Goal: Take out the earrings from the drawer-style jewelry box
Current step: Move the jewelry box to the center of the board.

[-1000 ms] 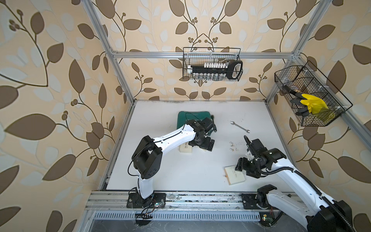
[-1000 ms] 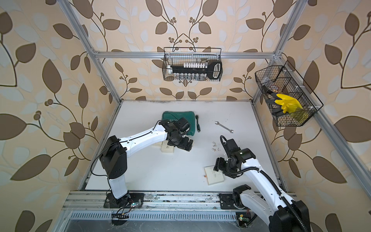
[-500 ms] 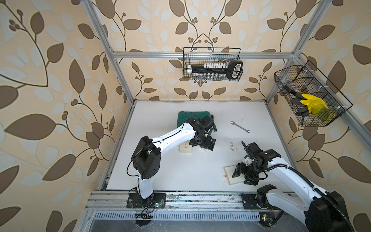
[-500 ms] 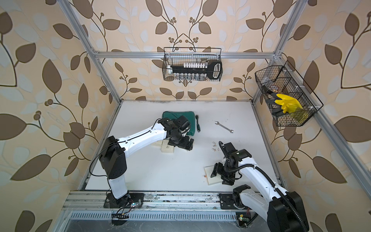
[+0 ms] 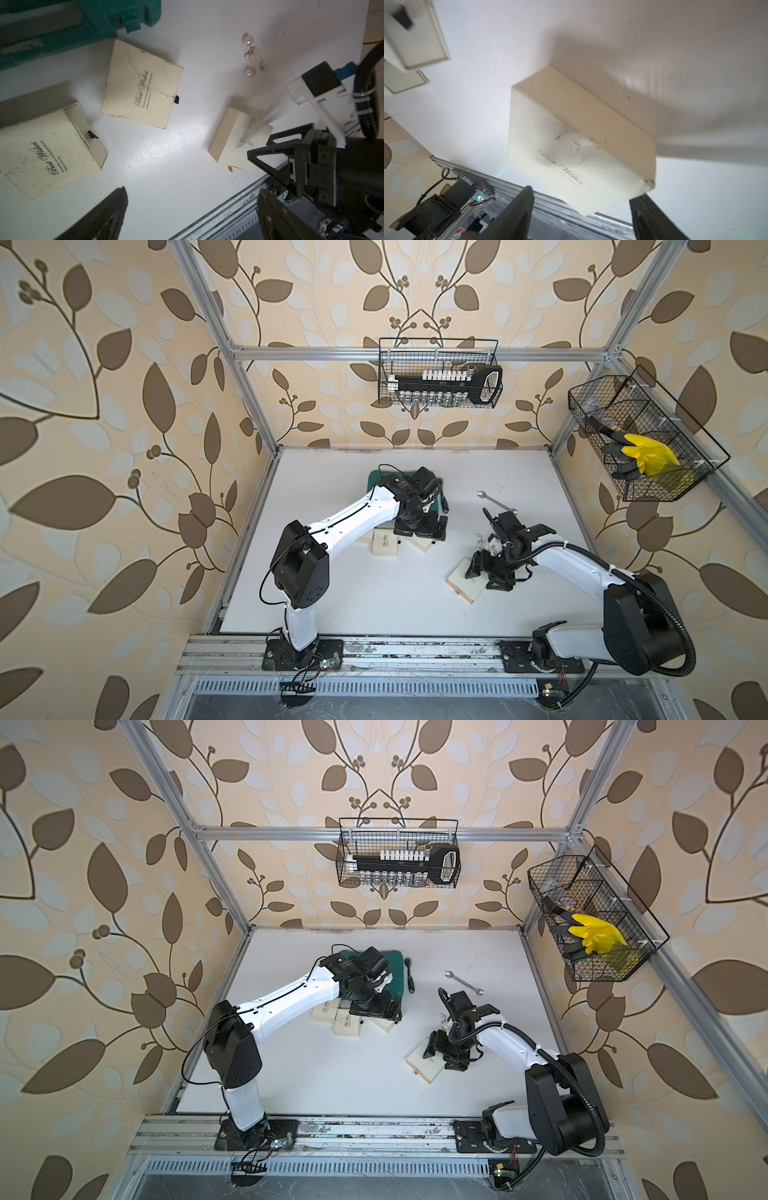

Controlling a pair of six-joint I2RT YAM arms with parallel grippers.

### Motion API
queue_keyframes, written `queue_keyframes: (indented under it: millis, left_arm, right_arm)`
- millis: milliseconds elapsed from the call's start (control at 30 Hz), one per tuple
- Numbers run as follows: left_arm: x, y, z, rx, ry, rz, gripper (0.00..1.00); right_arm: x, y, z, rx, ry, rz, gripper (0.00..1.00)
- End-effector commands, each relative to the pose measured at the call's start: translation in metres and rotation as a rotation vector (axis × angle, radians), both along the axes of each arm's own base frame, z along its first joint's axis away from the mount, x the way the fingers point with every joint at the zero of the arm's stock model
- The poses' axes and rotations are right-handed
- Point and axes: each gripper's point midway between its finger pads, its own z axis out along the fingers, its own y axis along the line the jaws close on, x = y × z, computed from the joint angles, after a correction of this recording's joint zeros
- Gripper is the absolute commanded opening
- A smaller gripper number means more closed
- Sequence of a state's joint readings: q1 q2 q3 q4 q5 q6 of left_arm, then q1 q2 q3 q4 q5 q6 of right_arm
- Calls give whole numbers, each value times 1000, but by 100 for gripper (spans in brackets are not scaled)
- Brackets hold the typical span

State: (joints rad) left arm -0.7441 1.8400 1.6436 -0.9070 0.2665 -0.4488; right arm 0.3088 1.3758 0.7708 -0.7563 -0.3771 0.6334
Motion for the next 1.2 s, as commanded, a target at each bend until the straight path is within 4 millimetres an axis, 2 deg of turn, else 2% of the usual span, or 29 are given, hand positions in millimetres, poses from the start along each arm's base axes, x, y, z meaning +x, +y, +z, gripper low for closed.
queue_keyframes:
  millis: [0, 100, 233, 333, 467, 567, 667, 800, 967, 1167]
  left_arm:
    - [5, -15, -1, -93, 1, 25, 99]
    - [1, -26, -15, -125, 62, 46, 99]
    - [-9, -37, -23, -115, 71, 1, 99]
    - [-17, -33, -30, -84, 92, -42, 99]
    - [-28, -23, -44, -64, 74, -106, 99]
    - [-30, -18, -53, -64, 80, -57, 99]
    - [-31, -30, -48, -149, 95, -36, 99]
    - [-30, -39, -55, -166, 113, -42, 99]
    - [-39, -60, -58, -222, 137, -109, 99]
    - [-42, -77, -60, -266, 168, -102, 99]
  right_arm:
    - [37, 5, 9, -49, -180, 85, 73]
    - [42, 2, 10, -92, -237, 111, 73]
    - [34, -13, 10, -151, -249, 53, 73]
    - [33, -19, 16, -161, -291, 28, 74]
    - [51, -24, 22, -210, -378, 51, 74]
    - [55, -25, 18, -225, -372, 43, 73]
    - [47, -21, 14, -204, -327, 66, 73]
    - [34, -22, 8, -187, -298, 80, 73]
    - [9, -19, 6, -130, -266, 92, 73]
    - [-1, -13, 3, -84, -243, 100, 73]
